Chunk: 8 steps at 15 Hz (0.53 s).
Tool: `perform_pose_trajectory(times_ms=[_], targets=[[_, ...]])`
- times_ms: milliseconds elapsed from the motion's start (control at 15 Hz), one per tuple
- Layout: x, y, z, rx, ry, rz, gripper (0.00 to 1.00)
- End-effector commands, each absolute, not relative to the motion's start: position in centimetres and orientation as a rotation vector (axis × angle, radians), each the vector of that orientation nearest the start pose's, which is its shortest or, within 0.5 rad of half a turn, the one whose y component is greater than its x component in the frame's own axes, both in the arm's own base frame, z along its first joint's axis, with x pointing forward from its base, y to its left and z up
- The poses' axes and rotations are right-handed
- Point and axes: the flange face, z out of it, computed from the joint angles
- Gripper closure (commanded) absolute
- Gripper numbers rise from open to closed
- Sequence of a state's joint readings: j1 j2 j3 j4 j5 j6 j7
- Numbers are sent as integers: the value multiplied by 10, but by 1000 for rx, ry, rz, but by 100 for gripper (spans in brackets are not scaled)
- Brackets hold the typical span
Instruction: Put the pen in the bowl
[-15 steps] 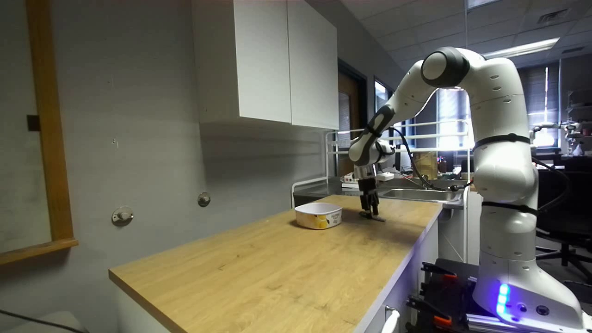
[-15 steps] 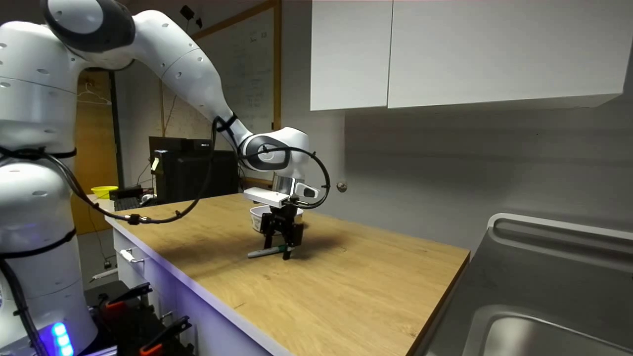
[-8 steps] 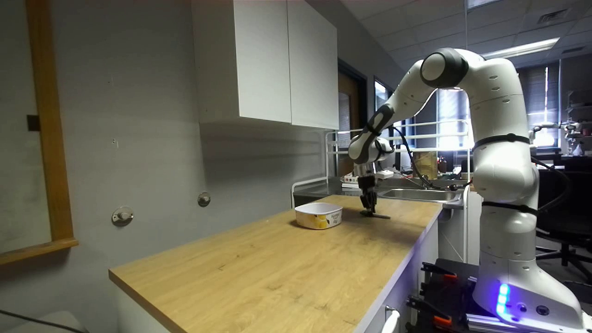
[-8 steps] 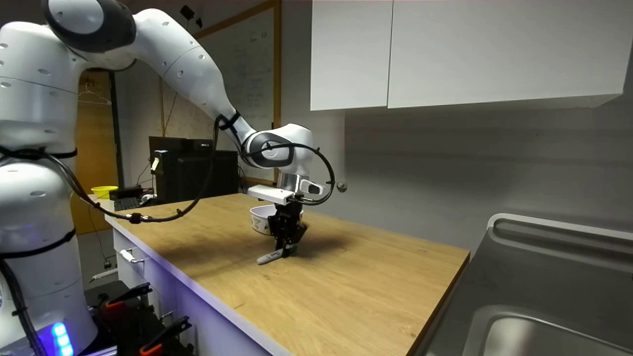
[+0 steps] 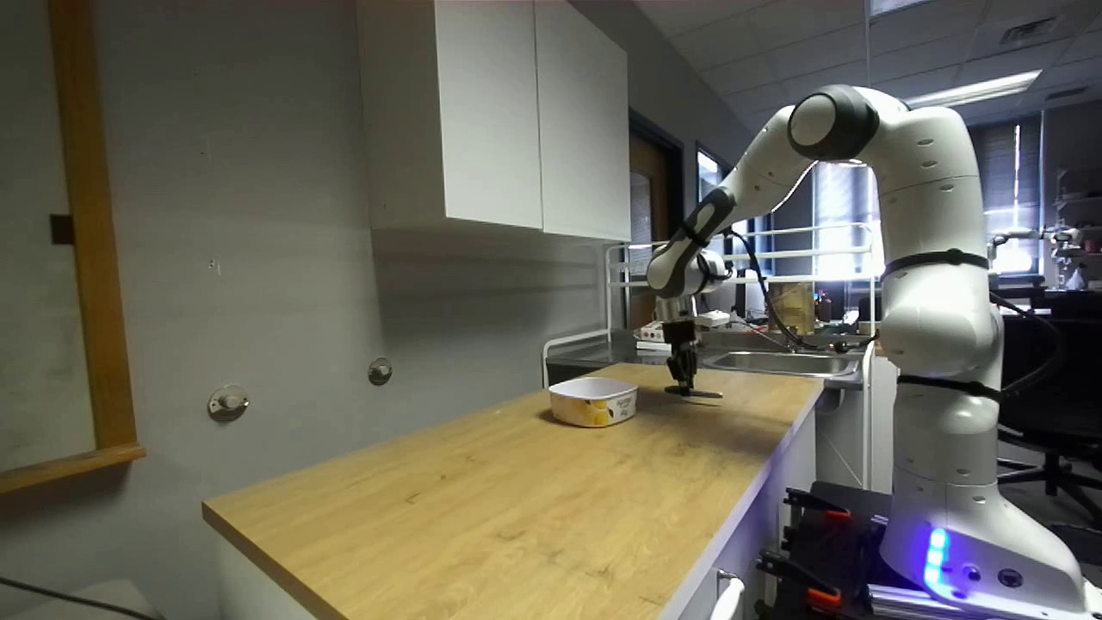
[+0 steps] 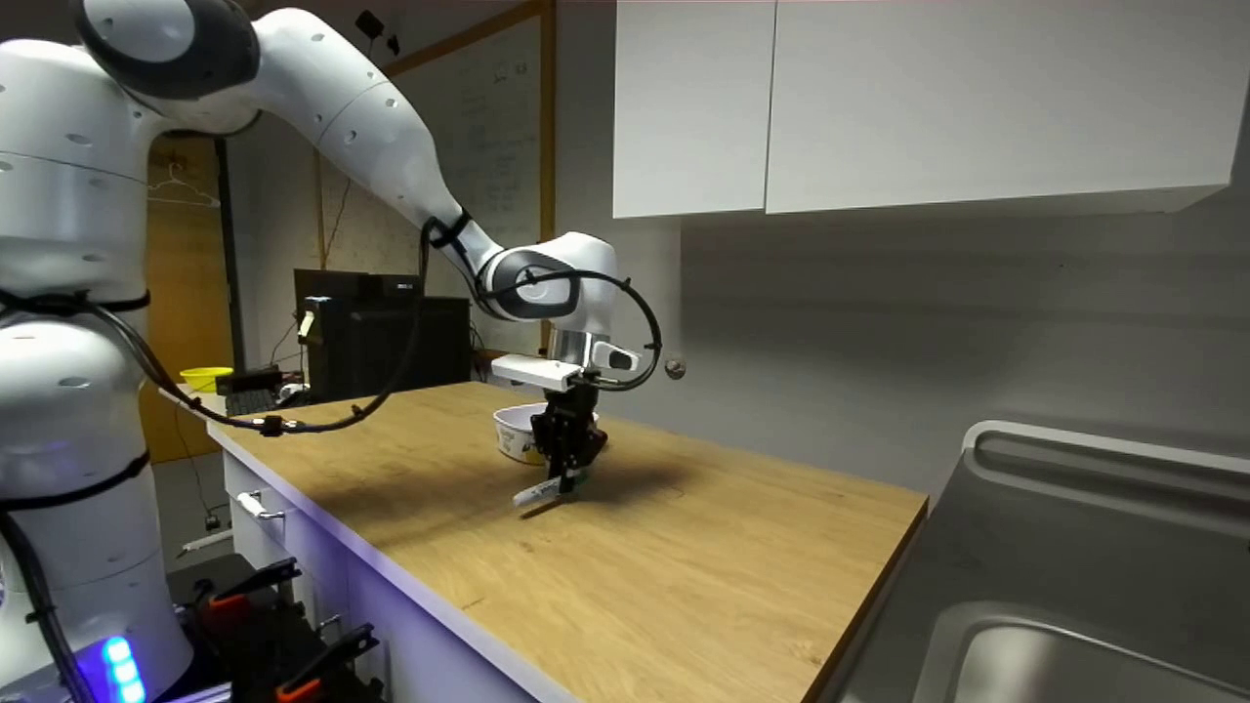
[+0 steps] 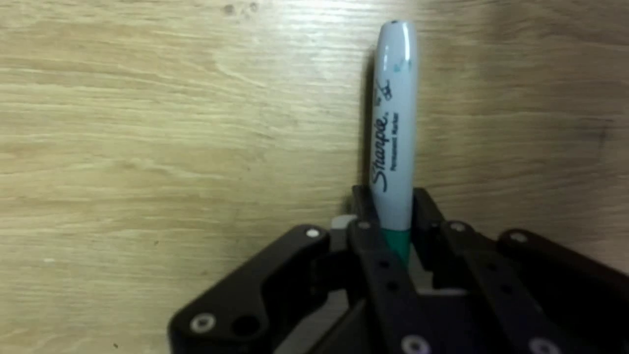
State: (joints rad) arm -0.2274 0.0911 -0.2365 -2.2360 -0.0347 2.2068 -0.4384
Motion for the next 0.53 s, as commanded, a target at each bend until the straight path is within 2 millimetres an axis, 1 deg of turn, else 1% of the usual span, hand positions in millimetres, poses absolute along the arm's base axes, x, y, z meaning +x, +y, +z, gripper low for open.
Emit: perform_pose_trajectory(times_ms=[0,200,400,467], targets=[[461,-204,368,-3134,-39,117,90],[462,-176,408,-3142,-100,36,90],[465,-143,443,-3153,-162,-27,90],[467,-131,451,-3157,-183,-44,90]])
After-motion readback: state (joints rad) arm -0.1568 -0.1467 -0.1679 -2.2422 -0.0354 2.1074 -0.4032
